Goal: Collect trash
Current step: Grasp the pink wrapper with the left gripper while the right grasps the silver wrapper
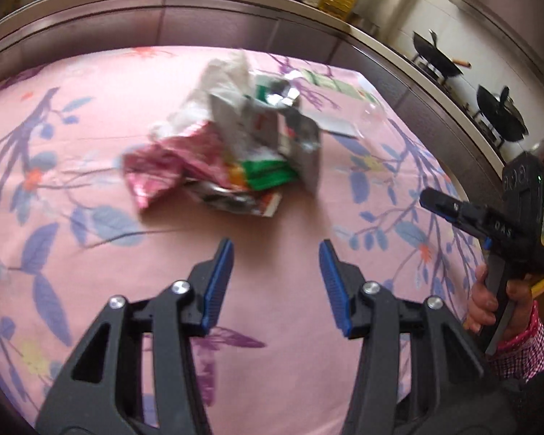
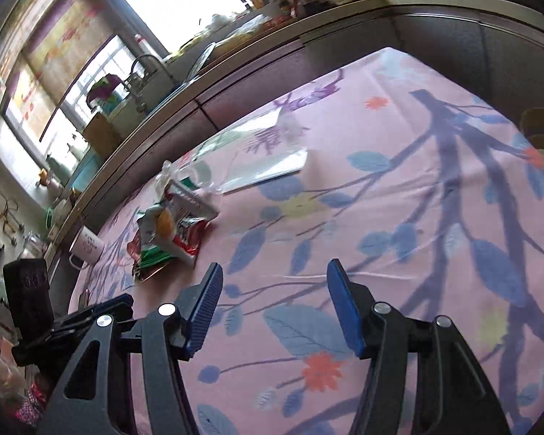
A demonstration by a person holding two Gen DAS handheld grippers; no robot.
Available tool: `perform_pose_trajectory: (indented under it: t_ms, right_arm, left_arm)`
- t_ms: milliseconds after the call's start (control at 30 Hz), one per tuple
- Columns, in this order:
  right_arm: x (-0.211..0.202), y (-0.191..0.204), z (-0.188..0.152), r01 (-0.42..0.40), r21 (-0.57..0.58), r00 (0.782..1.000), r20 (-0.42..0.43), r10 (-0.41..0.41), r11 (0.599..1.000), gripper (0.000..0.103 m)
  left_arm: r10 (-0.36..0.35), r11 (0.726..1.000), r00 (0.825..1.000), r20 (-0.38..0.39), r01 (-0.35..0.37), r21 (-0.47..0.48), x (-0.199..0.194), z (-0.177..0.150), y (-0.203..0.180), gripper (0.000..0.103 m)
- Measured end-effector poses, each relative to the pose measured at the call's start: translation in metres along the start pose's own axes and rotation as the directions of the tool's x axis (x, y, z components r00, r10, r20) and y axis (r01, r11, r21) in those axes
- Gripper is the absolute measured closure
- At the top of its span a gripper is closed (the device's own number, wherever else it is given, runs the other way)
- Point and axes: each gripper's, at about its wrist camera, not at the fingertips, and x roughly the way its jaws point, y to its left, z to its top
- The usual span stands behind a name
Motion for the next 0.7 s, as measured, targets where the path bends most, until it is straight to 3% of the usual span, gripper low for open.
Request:
perform_pose_trajectory:
  t_ms: [133,167,200,400,567,700]
  right_arm:
    - [0.029,0.05,0.003,-0.006,-0.141,0.999,-0.037,0.001,0.99,0.046]
    - [0.035,0.058,0.002,-0.011,-0.157,0.999,-0.046,0.004,0.988,0.046]
    - [0.04,0.063,0.002,-0.015,-0.169,0.999,-0.054,0.006,0.986,0.046]
    - [0.062,0.087,0.013,-0.014,-0.191,0.997,-0.081,-0.002,0.981,0.044]
    - [0.076,0.089,0.027,-0.002,-0.167,0.997,-0.079,-0.011,0.986,0.044]
    - [0.088,0.087,0.033,0.008,-0.147,0.995,-0.097,-0.023,0.989,0.044]
  left_arm:
    - [0.076,0.996,0.996,0.05,-0.074,-0.041,-0.014,0.012,0.043,0.054]
    - [0.09,0.996,0.994,0.056,-0.089,-0.032,-0.013,0.015,0.05,0.046]
    - [0.113,0.993,0.991,0.066,-0.112,-0.019,-0.013,0.018,0.055,0.038]
    - [0.125,0.981,0.985,0.117,-0.14,0.134,0.003,0.041,0.066,0.025]
    - [0.004,0.975,0.999,0.053,-0.016,0.222,0.026,0.058,0.06,0.025]
    - [-0.042,0.977,0.998,-0.043,0.05,0.207,0.045,0.06,0.063,0.025]
